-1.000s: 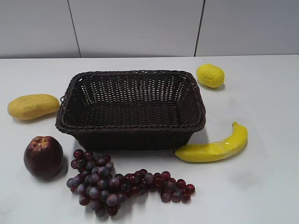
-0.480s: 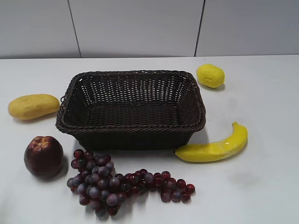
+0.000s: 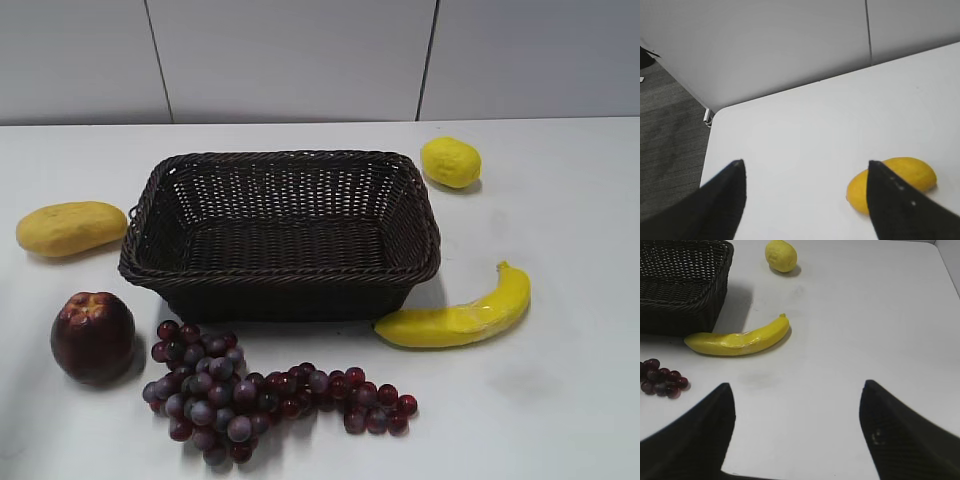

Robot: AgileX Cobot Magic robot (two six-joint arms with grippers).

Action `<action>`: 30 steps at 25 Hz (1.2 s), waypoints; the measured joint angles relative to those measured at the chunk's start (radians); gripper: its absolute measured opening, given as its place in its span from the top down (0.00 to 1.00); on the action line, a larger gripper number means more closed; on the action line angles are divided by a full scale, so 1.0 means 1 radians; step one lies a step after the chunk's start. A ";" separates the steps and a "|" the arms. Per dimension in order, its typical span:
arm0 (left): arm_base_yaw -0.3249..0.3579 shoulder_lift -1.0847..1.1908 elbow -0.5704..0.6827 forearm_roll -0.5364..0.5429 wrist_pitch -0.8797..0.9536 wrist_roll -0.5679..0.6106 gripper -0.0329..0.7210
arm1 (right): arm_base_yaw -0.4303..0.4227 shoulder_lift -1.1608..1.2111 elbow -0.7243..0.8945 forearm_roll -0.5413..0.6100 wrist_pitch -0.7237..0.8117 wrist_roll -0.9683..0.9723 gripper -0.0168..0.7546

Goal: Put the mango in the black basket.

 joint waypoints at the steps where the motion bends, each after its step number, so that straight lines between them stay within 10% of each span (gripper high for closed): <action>1: 0.000 0.043 -0.038 -0.002 0.007 0.025 0.20 | 0.000 0.000 0.000 0.000 0.000 0.000 0.21; 20: -0.098 0.755 -0.596 -0.329 0.526 1.012 0.20 | 0.000 0.000 0.000 0.000 0.000 0.000 0.21; 30: -0.113 0.969 -0.608 -0.292 0.482 1.118 0.20 | 0.000 0.000 0.000 0.000 0.000 0.000 0.21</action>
